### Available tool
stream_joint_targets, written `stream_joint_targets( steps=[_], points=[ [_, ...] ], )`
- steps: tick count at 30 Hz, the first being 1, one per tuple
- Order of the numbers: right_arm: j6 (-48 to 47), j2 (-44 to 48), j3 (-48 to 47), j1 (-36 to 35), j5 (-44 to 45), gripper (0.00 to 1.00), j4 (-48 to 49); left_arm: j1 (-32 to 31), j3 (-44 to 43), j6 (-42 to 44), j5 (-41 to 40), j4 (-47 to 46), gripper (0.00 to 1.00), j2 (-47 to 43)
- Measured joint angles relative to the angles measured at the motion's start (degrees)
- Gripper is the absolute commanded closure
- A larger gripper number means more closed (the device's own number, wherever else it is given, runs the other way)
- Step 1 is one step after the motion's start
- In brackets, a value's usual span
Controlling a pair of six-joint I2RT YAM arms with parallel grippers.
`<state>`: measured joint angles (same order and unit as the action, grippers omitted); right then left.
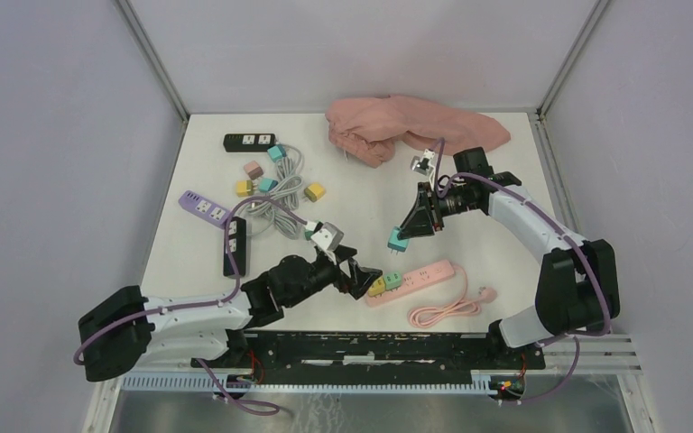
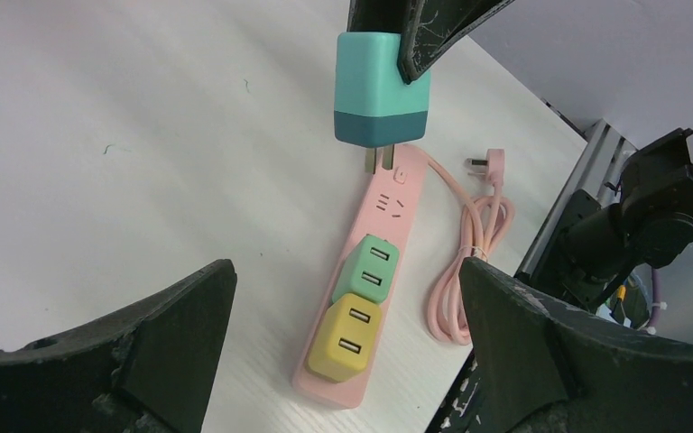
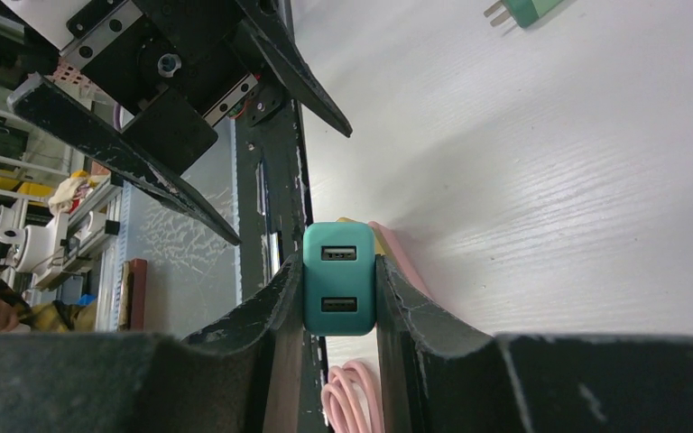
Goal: Pull the plug off the socket
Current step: Remove the plug from the socket, then place the plug at the center of the board.
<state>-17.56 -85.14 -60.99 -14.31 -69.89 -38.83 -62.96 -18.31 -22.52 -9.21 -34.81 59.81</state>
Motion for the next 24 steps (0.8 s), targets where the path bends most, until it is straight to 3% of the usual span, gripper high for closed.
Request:
stream_joint_targets(
  steps=[16,24],
  points=[
    [16.0,-5.0,1.0,0.6,2.2,0.95,8.8,0.0,-8.6,-3.0,-3.9,10.1,0.06,5.9],
    [19.3,-6.7,1.0,0.6,3.1,0.95,9.5,-0.5,-18.1,-4.7,-8.6,16.8,0.09,14.1]
  ],
)
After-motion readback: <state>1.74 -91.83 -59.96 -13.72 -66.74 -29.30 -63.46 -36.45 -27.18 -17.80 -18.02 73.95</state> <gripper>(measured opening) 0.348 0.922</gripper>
